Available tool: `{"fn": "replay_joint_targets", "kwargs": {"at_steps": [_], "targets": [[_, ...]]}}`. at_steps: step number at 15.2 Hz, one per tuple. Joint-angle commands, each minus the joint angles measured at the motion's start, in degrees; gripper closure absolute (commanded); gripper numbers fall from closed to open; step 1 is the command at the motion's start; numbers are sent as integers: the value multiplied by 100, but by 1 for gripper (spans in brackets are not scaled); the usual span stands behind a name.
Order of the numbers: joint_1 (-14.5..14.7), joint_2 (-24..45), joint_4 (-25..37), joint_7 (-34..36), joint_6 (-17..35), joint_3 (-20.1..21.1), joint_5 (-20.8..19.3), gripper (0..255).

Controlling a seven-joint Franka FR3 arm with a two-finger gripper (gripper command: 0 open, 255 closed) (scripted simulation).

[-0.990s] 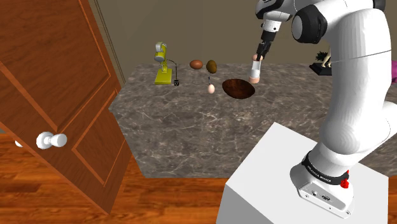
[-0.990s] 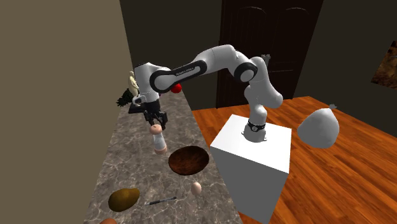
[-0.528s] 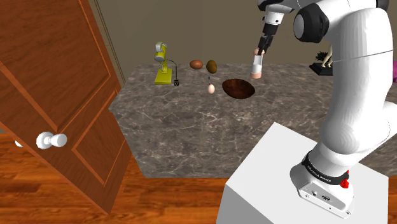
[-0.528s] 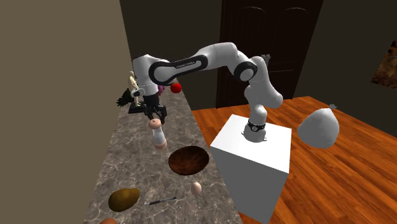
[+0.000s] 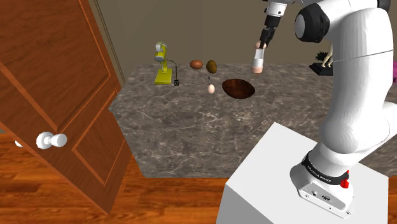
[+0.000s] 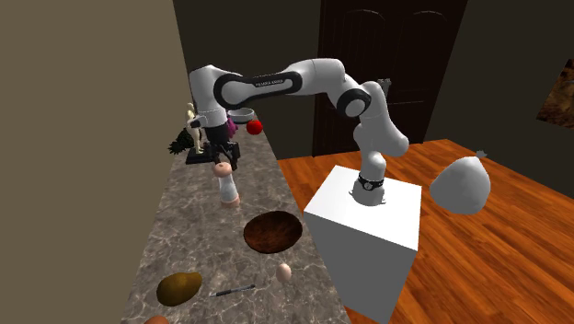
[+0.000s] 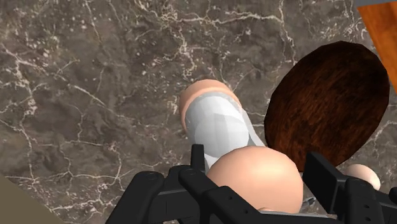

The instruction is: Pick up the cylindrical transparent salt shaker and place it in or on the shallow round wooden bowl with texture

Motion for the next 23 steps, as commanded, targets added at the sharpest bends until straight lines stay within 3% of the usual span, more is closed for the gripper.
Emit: {"fn": "replay_joint_targets", "kwargs": {"at_steps": [1, 5, 9, 15, 21, 23], "targets": [[-58, 42, 250, 36, -200, 5, 12, 255], [-167, 120, 696, 100, -552, 18, 40, 255], [524, -785, -440, 424, -231, -59, -296, 255], [1341, -1916, -1576, 1139, 11, 14, -790, 255], [1945, -2840, -2301, 1999, 63, 289, -1196, 255], [1976, -2902, -2428, 2046, 143, 318, -1222, 255]]}}
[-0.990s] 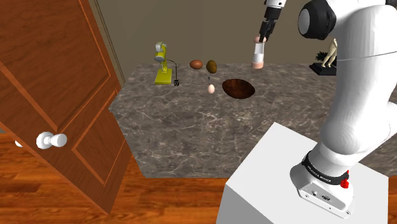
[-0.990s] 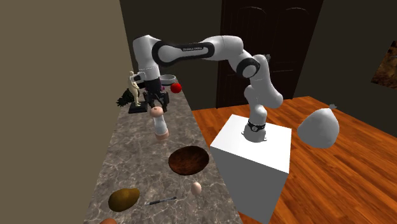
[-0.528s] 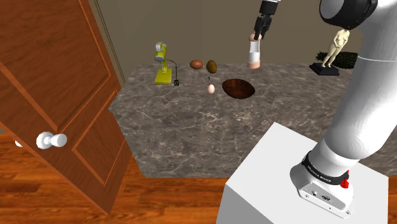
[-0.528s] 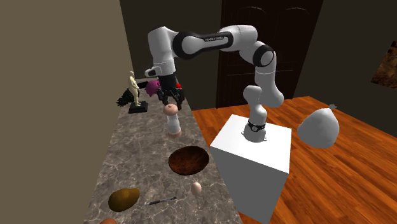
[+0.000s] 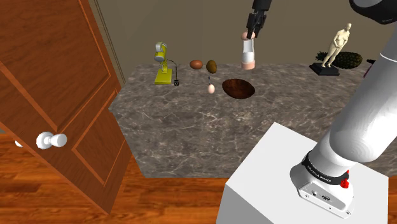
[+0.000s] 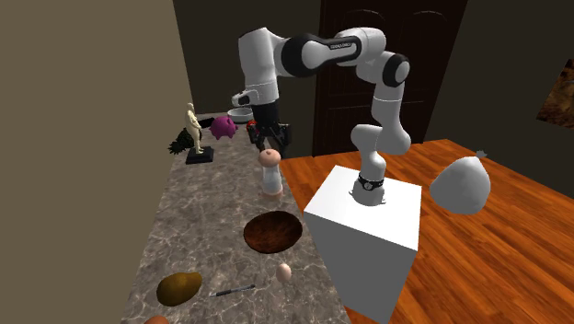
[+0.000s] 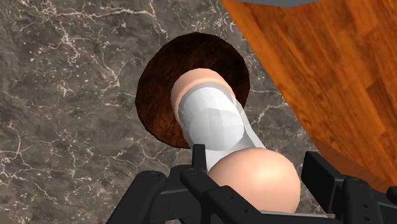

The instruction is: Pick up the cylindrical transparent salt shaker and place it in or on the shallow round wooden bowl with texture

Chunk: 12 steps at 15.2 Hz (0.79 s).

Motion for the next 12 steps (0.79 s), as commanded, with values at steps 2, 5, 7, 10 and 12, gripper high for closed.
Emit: {"fn": "replay_joint_targets", "kwargs": {"at_steps": [2, 5, 7, 10, 12], "targets": [[36, -72, -250, 35, 192, 25, -31, 255], [46, -97, -509, 12, 428, 32, -38, 255], [51, -106, -672, -5, 582, 36, -39, 255], [56, -108, -904, -35, 811, 40, -34, 255], [59, -102, -1051, -57, 961, 43, -26, 255]]}}
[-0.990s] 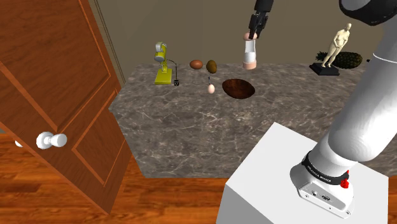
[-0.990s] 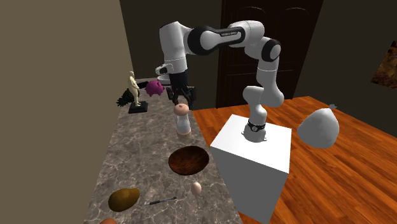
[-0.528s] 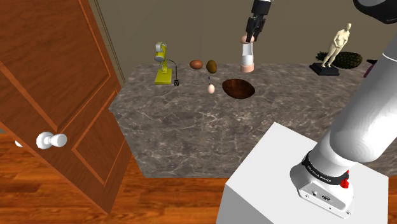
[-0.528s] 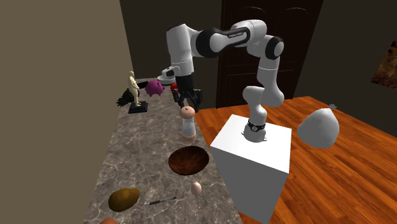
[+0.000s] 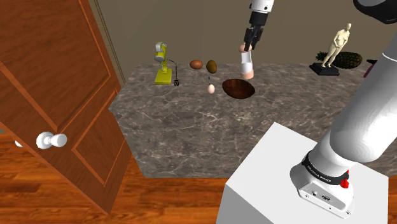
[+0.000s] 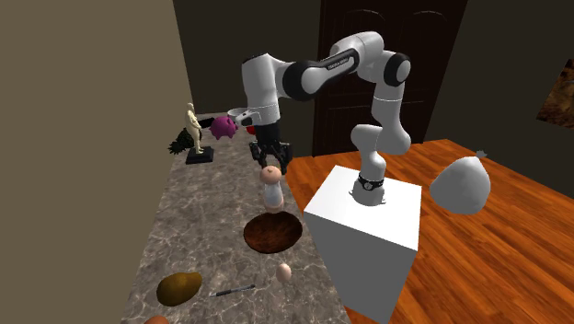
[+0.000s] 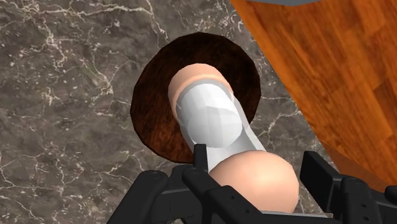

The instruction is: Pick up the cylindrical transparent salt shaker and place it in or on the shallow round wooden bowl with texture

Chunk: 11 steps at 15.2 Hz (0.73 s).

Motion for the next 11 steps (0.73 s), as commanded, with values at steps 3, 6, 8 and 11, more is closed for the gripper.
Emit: {"fn": "replay_joint_targets", "kwargs": {"at_steps": [3, 6, 8, 11], "targets": [[11, 16, -288, -35, 305, 10, 20, 255], [12, 47, -483, -76, 525, 13, 44, 255], [12, 75, -606, -106, 670, 14, 64, 255], [11, 127, -780, -155, 885, 17, 101, 255]]}}
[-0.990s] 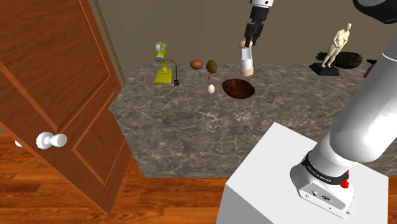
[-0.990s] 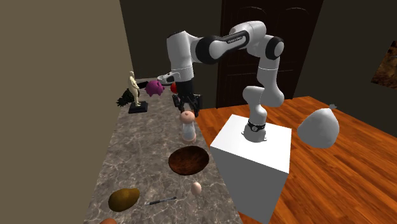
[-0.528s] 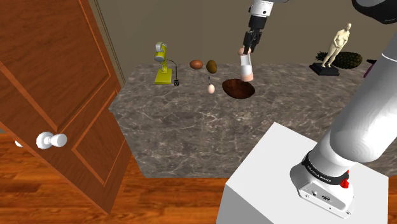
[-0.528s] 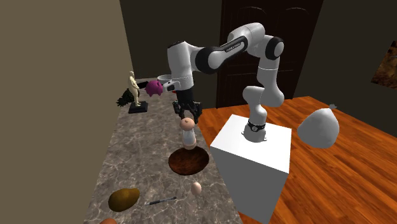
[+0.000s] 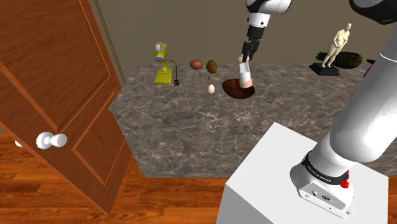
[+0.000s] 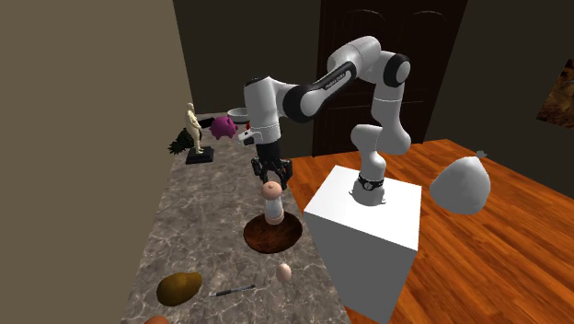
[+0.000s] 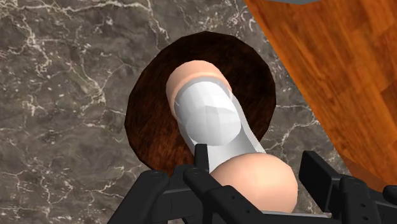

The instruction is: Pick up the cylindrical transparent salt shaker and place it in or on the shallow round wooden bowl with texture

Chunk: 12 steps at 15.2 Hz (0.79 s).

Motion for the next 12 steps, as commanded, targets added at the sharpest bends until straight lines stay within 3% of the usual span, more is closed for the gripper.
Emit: {"fn": "replay_joint_targets", "kwargs": {"at_steps": [1, 10, 11, 12], "targets": [[-1, 42, -103, -34, 141, 2, 30, 255], [-3, 78, -195, -65, 262, 4, 55, 255], [-3, 78, -194, -65, 262, 4, 56, 0], [-3, 78, -195, -65, 262, 4, 55, 0]]}}
